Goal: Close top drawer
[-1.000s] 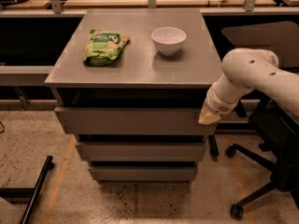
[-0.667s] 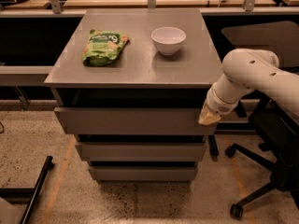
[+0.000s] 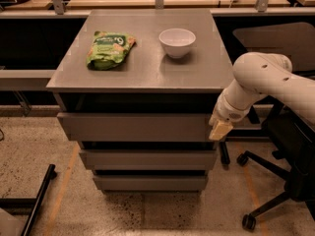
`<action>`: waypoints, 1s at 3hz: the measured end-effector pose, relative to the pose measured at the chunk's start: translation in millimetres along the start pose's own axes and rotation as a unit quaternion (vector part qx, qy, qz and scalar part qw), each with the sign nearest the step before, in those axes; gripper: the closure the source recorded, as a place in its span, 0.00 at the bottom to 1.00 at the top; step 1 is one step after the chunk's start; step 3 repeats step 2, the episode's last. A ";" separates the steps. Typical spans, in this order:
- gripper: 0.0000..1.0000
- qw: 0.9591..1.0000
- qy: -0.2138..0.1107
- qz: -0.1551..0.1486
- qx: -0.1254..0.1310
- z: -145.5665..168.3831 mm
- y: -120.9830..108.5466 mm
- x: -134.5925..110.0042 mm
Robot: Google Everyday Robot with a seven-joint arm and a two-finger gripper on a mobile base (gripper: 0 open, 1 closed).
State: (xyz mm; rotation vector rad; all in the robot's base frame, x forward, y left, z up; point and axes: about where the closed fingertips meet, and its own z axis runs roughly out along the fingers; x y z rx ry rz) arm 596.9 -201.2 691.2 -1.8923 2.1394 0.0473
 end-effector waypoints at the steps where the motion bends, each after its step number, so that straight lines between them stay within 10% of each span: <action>1: 0.00 1.000 0.000 0.000 -0.002 1.5 0.7 -0.3; 3: 0.00 1.000 0.000 0.000 -0.002 1.3 1.7 0.1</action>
Offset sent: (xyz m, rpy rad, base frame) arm -0.0004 0.0007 -0.0014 0.0000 0.0026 0.0014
